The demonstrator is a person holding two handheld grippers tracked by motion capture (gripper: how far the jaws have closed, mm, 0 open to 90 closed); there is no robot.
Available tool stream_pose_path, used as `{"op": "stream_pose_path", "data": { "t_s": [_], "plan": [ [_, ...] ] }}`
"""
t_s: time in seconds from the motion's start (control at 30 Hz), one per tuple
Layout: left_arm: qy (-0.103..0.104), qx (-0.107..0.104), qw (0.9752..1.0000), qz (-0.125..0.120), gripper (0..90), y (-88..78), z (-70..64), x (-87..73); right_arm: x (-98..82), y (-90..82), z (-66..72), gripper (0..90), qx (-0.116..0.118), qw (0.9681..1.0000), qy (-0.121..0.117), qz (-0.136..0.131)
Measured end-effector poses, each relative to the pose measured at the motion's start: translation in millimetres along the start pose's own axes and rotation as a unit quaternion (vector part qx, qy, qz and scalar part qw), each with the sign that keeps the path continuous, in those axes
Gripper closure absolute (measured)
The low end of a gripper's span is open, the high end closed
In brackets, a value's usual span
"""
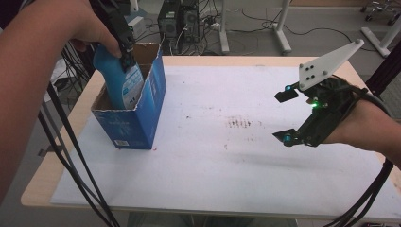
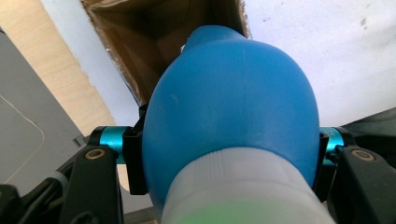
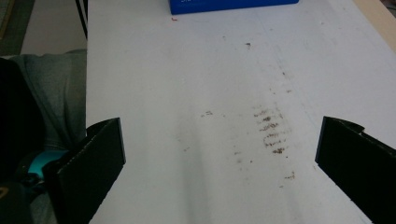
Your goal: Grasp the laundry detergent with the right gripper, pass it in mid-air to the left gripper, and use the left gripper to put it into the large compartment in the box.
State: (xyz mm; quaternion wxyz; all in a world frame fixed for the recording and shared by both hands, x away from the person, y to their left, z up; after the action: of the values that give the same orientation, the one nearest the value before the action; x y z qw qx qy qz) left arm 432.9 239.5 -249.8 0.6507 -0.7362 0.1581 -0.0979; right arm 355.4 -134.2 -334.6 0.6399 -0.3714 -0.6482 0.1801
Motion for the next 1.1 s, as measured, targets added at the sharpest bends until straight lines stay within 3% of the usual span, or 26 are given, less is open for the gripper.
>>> {"op": "stream_pose_path", "data": {
  "t_s": [0.1, 0.23, 0.43, 0.6, 0.77, 0.97, 1.03, 1.1],
  "plan": [
    [0.012, 0.001, 0.9999, 0.004, 38.2, 9.0, 2.9, 1.3, -1.4, -0.7, -0.8, 0.6, 0.0, 1.0, 0.0, 0.006],
    [0.046, 0.012, 0.9988, 0.012, 38.2, 20.9, 5.2, 2.0, -2.9, -1.3, -2.1, 0.6, 0.0, 0.9999, 0.002, 0.011],
    [0.103, 0.017, 0.9944, 0.02, 38.2, 37.6, 6.2, 3.2, -4.5, -2.0, -3.0, 0.6, -0.001, 0.9999, 0.005, 0.016],
    [0.159, 0.03, 0.9863, 0.032, 38.2, 48.8, 7.1, 4.4, -5.8, -2.0, -3.0, 0.6, -0.003, 0.9998, 0.006, 0.021],
    [0.209, 0.04, 0.9763, 0.037, 38.1, 59.4, 10.3, 4.7, -6.8, -1.9, -3.6, 0.6, -0.003, 0.9997, 0.008, 0.024],
    [0.247, 0.04, 0.9675, 0.04, 38.1, 73.7, 13.7, 4.8, -7.4, -0.8, -4.3, 0.6, -0.004, 0.9996, 0.009, 0.026],
    [0.251, 0.038, 0.9666, 0.037, 38.1, 78.3, 14.0, 4.4, -7.8, -0.4, -4.5, 0.6, -0.004, 0.9995, 0.01, 0.028],
    [0.264, 0.036, 0.9629, 0.04, 38.1, 81.9, 14.5, 4.2, -8.1, 0.2, -4.8, 0.6, -0.004, 0.9995, 0.011, 0.03]
  ]
}}
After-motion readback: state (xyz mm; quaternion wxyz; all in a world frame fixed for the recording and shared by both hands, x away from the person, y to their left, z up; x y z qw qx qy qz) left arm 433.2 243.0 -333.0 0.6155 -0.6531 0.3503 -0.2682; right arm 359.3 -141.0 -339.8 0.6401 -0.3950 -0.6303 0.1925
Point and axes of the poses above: each handheld gripper's, and its own axes: y roughly forward along the jaws, x roughly out of its top, z roughly to its left, the point moved 5 cm from there along y, roughly forward along the jaws, and after that the axes turned 6 degrees about -x, right-handed, at the moved point
